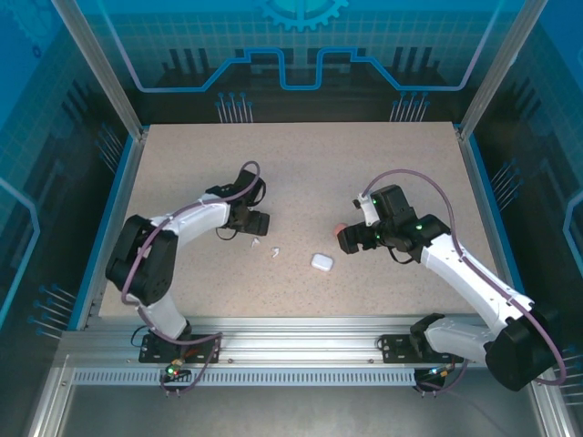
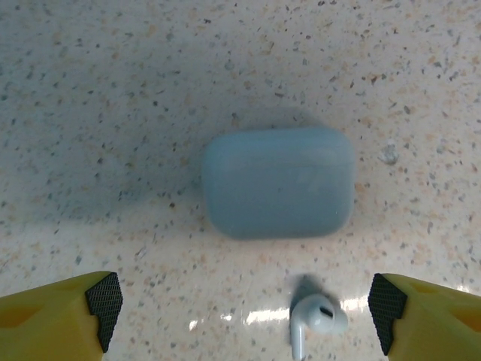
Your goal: Insert the wireless bluetooth earbuds into the charging case
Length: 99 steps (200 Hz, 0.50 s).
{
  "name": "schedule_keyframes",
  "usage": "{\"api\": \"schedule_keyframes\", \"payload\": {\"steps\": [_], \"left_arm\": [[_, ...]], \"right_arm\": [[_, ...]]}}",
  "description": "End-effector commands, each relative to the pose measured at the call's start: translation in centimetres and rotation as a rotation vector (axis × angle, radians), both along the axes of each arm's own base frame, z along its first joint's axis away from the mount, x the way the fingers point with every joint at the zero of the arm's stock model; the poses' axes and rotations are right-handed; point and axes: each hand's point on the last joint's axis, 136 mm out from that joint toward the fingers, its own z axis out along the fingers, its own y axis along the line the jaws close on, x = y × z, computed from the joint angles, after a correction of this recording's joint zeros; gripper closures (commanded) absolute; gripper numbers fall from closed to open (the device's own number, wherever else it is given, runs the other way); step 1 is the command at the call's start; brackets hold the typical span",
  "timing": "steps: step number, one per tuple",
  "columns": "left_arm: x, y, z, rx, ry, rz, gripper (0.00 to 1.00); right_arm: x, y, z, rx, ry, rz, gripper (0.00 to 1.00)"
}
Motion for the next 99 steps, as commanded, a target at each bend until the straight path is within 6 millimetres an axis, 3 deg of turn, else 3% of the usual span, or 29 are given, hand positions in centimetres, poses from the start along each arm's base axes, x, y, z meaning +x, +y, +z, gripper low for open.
{"api": "schedule_keyframes", "payload": {"steps": [1, 49, 99], "left_arm": [[0.8, -0.6, -0.2, -0.005, 0.027, -0.02, 0.12], [1.7, -1.2, -1.8, 0.001, 0.07, -0.025, 0.13], [1.7, -1.4, -3.3, 0.012, 0.114, -0.032, 0.23]], "right_arm": [[0.0, -0.6, -0.1, 0.004, -0.001, -0.03, 0.06], [0.2, -0.6, 0.0, 0.007, -0.005, -0.032, 0.06], [0.3, -0.5, -0.1, 0.011, -0.004, -0.032, 0.06]]}}
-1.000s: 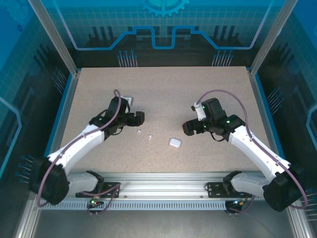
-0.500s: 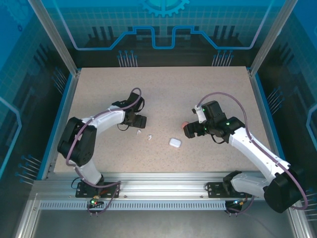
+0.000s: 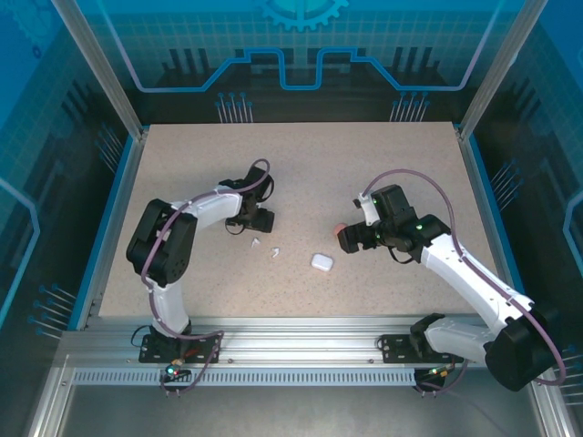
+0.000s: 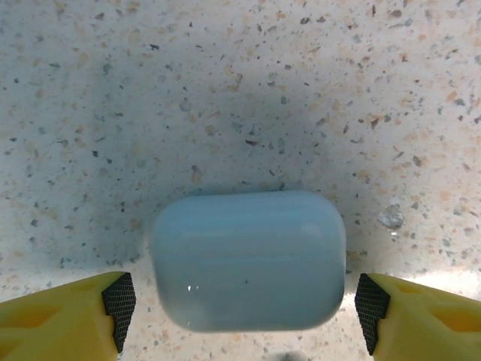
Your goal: Insert the wireless bluetooth earbuds into the charging case
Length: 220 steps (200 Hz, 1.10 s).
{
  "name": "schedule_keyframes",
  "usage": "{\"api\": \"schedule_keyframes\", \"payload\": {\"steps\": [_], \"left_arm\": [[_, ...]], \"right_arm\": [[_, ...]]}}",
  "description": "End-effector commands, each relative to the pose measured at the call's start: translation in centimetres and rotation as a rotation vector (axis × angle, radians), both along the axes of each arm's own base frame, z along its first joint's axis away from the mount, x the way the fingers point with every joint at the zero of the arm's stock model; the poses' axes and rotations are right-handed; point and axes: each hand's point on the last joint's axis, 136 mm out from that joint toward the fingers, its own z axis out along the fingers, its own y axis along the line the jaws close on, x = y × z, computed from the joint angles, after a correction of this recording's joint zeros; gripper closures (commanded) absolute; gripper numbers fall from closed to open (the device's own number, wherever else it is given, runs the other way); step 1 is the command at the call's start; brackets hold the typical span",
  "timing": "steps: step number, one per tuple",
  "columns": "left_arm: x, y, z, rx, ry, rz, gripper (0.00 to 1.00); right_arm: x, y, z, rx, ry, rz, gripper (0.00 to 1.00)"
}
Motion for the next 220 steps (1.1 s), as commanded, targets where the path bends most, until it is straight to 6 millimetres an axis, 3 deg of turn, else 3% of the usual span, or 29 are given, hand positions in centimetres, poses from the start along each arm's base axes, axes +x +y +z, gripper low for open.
{"api": "schedule_keyframes", "payload": {"steps": [1, 57, 108, 133, 144, 194, 220], "left_arm": [[-0.2, -0.2, -0.4, -0.002, 0.043, -0.02, 0.23], [-0.3, -0.1, -2.0, 0.015, 0.074, -0.024, 0.3], [0.0, -0.2, -1.5, 0.01, 0.054, -0.027, 0.37], [0.1, -0.7, 0.0, -0.028, -0.003, -0.041, 0.39], [0.1, -1.3, 1.1, -0.048, -0.047, -0.066, 0.41], [-1.1, -5.8, 6.1, -0.071, -0.269, -0.275, 0.44], [-2.5, -8.8, 8.4, -0.151, -0.386, -0.376, 0.46]], "right_arm": [[0.1, -0.5, -0.1, 0.008, 0.002, -0.028, 0.06], [0.0, -0.4, 0.0, 0.016, 0.002, -0.029, 0.06], [-0.1, -0.3, 0.3, 0.031, -0.001, -0.027, 0.06], [-0.1, 0.2, 0.6, 0.058, -0.003, -0.016, 0.06], [-0.6, 0.5, -0.3, 0.083, 0.027, -0.005, 0.06], [-0.5, 4.3, 1.2, 0.424, 0.124, 0.035, 0.07], [0.4, 4.7, 1.8, 0.54, 0.17, -0.018, 0.07]]}}
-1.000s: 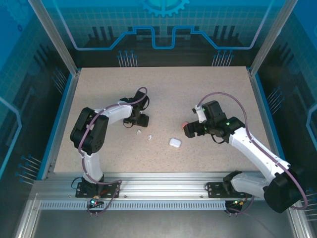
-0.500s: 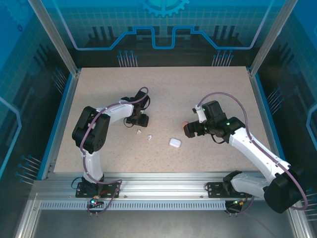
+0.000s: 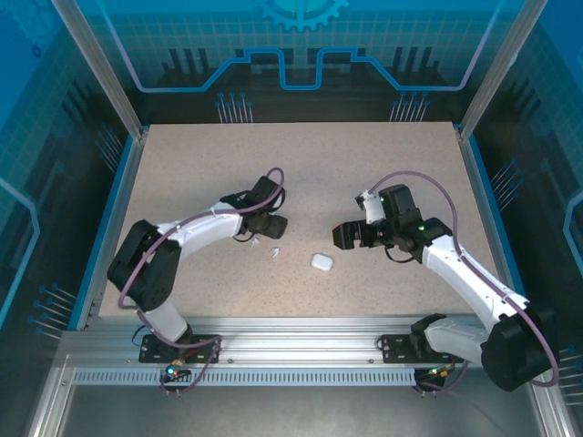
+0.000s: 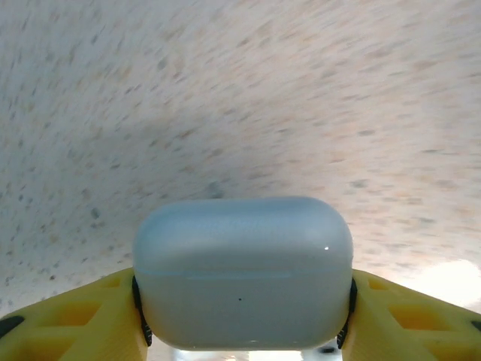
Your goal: Insert the wireless bluetooth earbuds into the charging case
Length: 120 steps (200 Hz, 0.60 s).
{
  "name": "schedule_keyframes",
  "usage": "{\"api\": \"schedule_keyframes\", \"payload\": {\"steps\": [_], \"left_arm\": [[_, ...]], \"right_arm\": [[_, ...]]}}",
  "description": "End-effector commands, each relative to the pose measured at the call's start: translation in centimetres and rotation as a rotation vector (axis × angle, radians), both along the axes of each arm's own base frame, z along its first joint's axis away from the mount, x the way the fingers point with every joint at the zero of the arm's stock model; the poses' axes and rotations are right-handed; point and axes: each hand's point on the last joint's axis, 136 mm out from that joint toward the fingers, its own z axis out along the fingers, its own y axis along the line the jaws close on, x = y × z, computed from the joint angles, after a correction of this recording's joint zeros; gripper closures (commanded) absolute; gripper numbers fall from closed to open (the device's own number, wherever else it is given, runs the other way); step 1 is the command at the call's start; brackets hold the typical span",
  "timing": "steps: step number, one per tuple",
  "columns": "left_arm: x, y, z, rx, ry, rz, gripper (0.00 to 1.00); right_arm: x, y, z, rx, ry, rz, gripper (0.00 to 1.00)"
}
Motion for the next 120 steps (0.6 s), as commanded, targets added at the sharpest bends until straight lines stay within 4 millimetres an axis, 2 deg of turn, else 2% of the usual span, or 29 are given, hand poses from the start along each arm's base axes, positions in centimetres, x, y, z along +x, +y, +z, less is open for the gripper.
{"api": "schedule_keyframes", "payload": {"steps": [1, 24, 48, 77, 120], "left_arm": [[-0.2, -2.4, 2.8, -0.072, -0.14, -0.1, 0.46], [-1.8, -4.8, 4.8, -0.158, -0.235, -0.188, 0.46], [-3.4, -6.3, 7.1, -0.284, -0.325, -0.25, 0.46], [-4.9, -7.0, 9.2, -0.372, -0.4, -0.291, 0.47], [-6.5, -7.7, 10.7, -0.392, -0.457, -0.363, 0.47]], "right_arm": [[0.7, 1.5, 1.5, 0.195, 0.061, -0.021, 0.07], [1.9, 1.7, 2.5, 0.336, 0.083, -0.058, 0.11], [2.4, 2.8, 3.9, 0.417, 0.085, -0.023, 0.15], [2.3, 4.4, 4.1, 0.427, 0.095, 0.027, 0.19], [2.4, 7.2, 4.5, 0.411, 0.077, 0.102, 0.21]]}}
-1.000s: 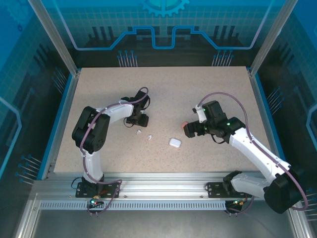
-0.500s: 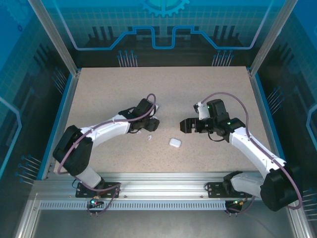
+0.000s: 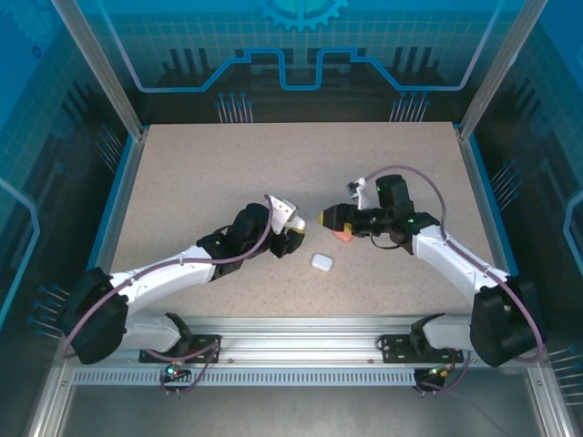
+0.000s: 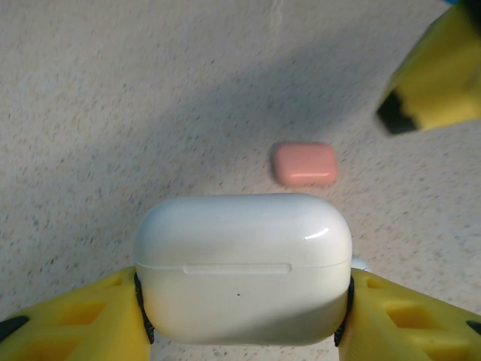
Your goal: Insert the wireless bluetooth earbuds into the charging case
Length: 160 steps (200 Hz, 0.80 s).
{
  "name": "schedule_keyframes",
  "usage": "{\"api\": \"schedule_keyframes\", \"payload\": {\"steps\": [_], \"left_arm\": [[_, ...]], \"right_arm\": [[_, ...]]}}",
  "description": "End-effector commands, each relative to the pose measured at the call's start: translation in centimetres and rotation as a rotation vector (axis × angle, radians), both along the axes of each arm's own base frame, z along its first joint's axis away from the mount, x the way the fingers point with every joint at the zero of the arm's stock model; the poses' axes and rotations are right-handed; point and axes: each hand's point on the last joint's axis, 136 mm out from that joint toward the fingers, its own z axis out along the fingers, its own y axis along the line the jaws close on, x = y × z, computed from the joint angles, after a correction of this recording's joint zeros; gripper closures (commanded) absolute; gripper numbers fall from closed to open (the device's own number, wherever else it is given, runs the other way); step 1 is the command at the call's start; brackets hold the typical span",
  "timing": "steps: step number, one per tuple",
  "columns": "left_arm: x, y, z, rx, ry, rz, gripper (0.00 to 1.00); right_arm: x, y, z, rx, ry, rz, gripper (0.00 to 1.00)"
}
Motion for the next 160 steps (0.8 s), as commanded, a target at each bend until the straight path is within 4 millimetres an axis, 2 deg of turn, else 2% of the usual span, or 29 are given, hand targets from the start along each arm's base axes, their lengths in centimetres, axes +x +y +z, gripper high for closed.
{"api": "schedule_keyframes", "payload": {"steps": [1, 17, 19, 24, 65, 114, 138, 160], "left_arm": [[-0.8, -1.2, 2.2, -0.052, -0.087, -0.069, 0.47], [-1.1, -1.3, 2.3, -0.048, -0.104, -0.084, 0.47], [-1.1, -1.3, 2.4, -0.048, -0.105, -0.084, 0.47], [-1.2, -1.3, 2.3, -0.047, -0.106, -0.087, 0.47], [-1.2, -1.4, 2.0, -0.04, -0.107, -0.089, 0.48], [-1.1, -1.6, 2.1, -0.04, -0.114, -0.094, 0.48], [-1.1, -1.4, 2.0, -0.024, -0.116, -0.088, 0.48], [-1.0, -0.5, 2.0, -0.005, -0.137, -0.056, 0.45]], "right_arm": [[0.4, 2.0, 2.2, 0.043, -0.06, 0.05, 0.21], [0.2, 2.6, 1.9, 0.041, -0.059, 0.069, 0.23], [0.5, 2.8, 2.7, 0.048, -0.077, 0.071, 0.23], [0.6, 3.0, 3.2, 0.052, -0.09, 0.075, 0.23], [0.1, 4.1, 3.8, 0.054, -0.1, 0.118, 0.26], [-1.3, 5.4, 2.3, 0.023, -0.036, 0.172, 0.33], [-1.0, 4.2, 0.8, -0.049, -0.003, 0.123, 0.34], [0.0, 1.7, 1.1, -0.103, -0.04, 0.02, 0.33]]}}
